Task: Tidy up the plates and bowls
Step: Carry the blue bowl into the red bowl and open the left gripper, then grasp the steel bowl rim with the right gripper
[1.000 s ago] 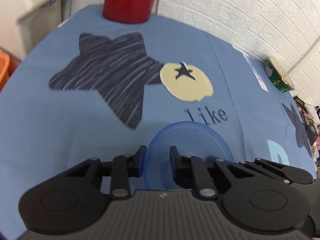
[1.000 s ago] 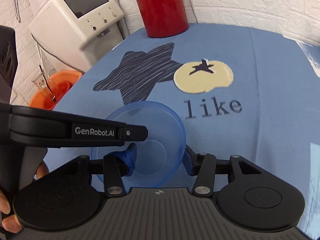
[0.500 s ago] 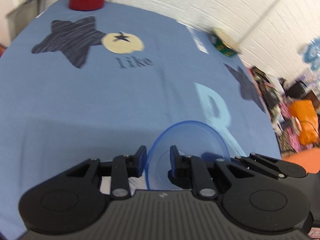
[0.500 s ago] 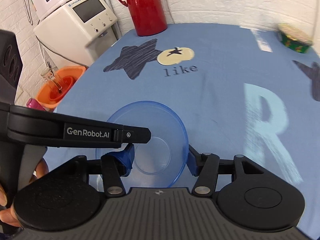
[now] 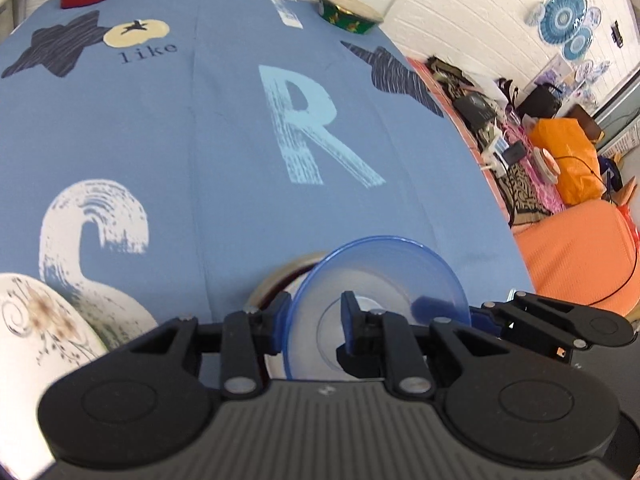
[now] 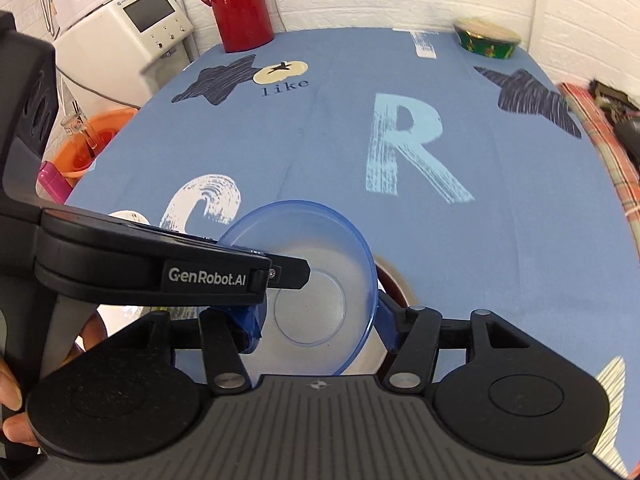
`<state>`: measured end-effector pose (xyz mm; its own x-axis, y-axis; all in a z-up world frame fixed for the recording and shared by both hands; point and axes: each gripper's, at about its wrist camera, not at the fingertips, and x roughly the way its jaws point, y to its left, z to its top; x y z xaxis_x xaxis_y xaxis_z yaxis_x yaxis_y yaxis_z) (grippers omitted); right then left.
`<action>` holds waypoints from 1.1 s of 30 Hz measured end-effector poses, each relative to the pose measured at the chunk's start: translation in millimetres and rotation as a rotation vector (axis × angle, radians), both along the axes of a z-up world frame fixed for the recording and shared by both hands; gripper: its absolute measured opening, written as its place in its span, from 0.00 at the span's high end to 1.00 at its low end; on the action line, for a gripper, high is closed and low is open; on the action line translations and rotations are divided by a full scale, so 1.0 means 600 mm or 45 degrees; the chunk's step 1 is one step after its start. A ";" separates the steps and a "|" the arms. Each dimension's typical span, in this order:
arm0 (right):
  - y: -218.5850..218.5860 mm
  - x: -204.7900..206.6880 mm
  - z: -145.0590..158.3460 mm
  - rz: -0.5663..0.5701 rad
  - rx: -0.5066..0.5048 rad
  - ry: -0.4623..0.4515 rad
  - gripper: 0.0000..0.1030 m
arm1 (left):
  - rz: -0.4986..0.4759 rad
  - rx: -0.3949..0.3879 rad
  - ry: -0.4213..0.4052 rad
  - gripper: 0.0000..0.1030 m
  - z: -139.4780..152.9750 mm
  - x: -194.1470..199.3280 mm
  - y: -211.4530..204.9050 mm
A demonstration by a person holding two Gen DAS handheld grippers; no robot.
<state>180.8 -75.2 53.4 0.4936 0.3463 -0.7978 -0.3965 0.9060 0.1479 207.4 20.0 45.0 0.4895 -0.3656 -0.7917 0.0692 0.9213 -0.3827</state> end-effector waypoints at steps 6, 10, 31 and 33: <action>-0.023 -0.014 -0.015 0.005 0.060 0.012 0.60 | -0.036 0.013 -0.026 0.52 -0.012 -0.007 -0.015; -0.038 -0.022 -0.008 -0.022 0.045 -0.052 0.60 | -0.058 -0.008 -0.086 0.39 0.000 -0.016 -0.015; -0.044 -0.078 0.005 -0.094 0.197 -0.361 0.59 | 0.005 0.176 -0.230 0.36 0.025 -0.027 0.076; -0.058 -0.080 0.005 -0.125 0.200 -0.349 0.59 | -0.022 0.214 -0.208 0.35 0.021 -0.030 0.089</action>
<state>132.8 -109.9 56.4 0.7195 0.3951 -0.5712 -0.3531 0.9163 0.1890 189.6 73.5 57.7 0.6109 -0.2447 -0.7530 0.1337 0.9693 -0.2065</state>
